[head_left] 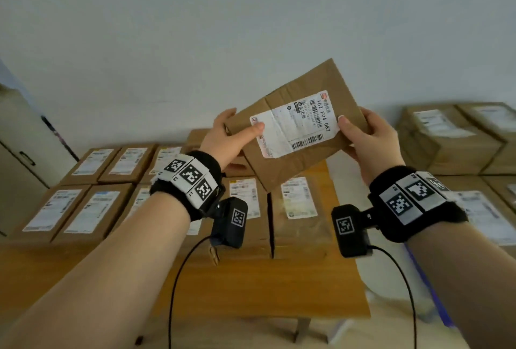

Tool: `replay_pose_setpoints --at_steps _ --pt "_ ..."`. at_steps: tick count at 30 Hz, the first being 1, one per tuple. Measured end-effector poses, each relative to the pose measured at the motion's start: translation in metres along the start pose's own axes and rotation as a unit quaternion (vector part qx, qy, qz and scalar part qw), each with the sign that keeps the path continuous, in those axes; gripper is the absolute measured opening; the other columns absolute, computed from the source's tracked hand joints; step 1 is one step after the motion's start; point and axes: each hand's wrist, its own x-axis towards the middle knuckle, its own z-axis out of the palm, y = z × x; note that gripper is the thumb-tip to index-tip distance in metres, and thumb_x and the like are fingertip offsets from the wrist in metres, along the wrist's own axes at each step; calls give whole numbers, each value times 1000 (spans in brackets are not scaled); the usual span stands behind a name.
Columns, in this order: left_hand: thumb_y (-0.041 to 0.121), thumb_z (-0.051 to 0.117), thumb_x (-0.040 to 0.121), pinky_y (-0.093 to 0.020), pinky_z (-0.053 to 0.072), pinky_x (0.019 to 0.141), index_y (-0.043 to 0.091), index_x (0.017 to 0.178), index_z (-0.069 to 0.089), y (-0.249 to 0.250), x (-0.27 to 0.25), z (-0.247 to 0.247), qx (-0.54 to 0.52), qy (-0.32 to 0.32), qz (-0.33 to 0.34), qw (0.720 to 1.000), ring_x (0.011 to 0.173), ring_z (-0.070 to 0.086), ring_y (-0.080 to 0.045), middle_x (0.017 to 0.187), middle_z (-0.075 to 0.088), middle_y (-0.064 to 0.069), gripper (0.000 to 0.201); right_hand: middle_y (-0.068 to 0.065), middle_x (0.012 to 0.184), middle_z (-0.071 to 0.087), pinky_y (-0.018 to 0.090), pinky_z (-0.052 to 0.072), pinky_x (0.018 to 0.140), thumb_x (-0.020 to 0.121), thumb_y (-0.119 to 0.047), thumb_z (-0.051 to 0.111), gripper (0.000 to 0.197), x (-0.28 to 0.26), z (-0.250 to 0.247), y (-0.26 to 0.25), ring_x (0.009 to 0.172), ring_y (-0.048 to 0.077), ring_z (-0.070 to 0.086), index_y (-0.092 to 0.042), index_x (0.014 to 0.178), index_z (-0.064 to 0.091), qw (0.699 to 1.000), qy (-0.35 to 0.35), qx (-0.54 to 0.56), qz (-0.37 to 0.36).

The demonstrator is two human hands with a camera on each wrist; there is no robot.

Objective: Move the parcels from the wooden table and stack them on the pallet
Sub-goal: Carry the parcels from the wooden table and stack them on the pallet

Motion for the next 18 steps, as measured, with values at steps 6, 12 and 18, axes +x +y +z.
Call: replay_pose_setpoints --at_steps 6,12,18 --pt "33 75 75 -44 57 80 20 125 45 5 -22 64 -119 -82 -32 989 94 67 -20 114 64 -5 60 0 105 60 29 56 82 77 -31 76 64 -26 -54 -6 94 14 65 -12 124 37 985 162 55 20" --pt "30 70 81 -34 57 73 18 120 43 -2 -51 128 -168 -141 -48 974 88 67 -17 112 64 -6 49 -5 101 62 13 53 59 83 -33 70 50 -63 -100 0 79 1 64 -7 118 45 978 201 50 31" --pt "37 68 81 -38 57 79 13 123 48 40 -73 199 -178 -176 -28 968 92 68 -21 112 65 -9 52 -4 117 64 25 56 78 82 -22 71 76 -73 -163 -4 104 11 63 -32 144 28 995 101 19 22"
